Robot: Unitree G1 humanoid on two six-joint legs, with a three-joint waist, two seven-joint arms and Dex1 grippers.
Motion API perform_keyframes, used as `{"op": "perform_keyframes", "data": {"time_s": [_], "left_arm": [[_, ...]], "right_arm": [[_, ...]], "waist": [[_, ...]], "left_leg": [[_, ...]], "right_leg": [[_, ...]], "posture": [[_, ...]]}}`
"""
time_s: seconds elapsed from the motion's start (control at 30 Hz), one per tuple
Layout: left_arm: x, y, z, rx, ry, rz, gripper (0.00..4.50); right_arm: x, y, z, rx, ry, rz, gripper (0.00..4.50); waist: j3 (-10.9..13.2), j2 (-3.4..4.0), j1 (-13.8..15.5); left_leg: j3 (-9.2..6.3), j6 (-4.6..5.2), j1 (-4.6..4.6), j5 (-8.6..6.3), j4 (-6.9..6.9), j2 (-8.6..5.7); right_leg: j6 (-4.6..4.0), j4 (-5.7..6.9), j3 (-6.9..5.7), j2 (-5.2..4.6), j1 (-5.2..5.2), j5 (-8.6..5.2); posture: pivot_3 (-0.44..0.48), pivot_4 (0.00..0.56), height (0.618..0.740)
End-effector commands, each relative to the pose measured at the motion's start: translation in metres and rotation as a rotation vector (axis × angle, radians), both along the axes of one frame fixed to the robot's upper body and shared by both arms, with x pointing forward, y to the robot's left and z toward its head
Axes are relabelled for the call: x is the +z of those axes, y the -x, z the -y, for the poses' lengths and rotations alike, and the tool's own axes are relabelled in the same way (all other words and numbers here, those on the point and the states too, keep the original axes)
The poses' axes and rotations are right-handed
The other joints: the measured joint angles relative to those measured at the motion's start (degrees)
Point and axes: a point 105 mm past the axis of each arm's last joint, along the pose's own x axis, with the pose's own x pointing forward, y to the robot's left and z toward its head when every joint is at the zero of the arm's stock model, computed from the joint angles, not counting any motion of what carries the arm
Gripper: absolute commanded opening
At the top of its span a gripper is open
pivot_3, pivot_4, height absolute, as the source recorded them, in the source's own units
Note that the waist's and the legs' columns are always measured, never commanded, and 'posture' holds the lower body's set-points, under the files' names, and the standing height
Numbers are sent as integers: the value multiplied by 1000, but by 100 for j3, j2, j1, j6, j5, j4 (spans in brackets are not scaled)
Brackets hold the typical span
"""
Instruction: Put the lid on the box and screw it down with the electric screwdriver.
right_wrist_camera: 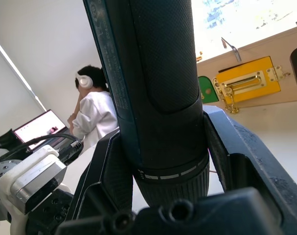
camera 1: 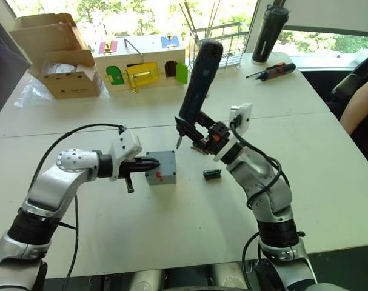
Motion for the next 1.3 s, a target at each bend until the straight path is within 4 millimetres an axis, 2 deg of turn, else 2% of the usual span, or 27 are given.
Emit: {"op": "perform_keyframes", "data": {"time_s": [0.03,0.63,0.93,1.17,1.3], "left_arm": [[-14,1,-4,24,-28,-47,139],[-17,2,-5,27,-38,-41,139],[-17,1,-5,29,-37,-39,139],[-22,2,-4,26,-45,-52,139],[-26,4,-5,28,-55,-60,139]], "right_arm": [[17,8,-5,24,-33,89,1849],[10,4,-15,27,-23,92,1849],[-7,1,-20,24,54,88,1849],[-36,6,-38,91,154,93,1849],[-54,8,-42,111,176,37,1849]], "waist": [[0,0,-2],[-1,0,-4],[-4,1,-7],[-15,2,-9],[-52,1,-12]], "left_leg": [[-1,0,1,0,0,0],[-1,0,16,0,0,0],[-1,0,27,0,-2,-1],[0,2,81,-3,-19,0],[-1,3,86,-5,-19,4]], "right_leg": [[0,1,0,0,1,0],[0,9,0,1,11,0],[0,10,0,2,20,0],[-1,8,1,2,49,0],[-1,8,5,8,49,-1]], "posture": [[0,150,740],[0,150,740],[0,150,740],[0,150,740],[0,150,740]]}}
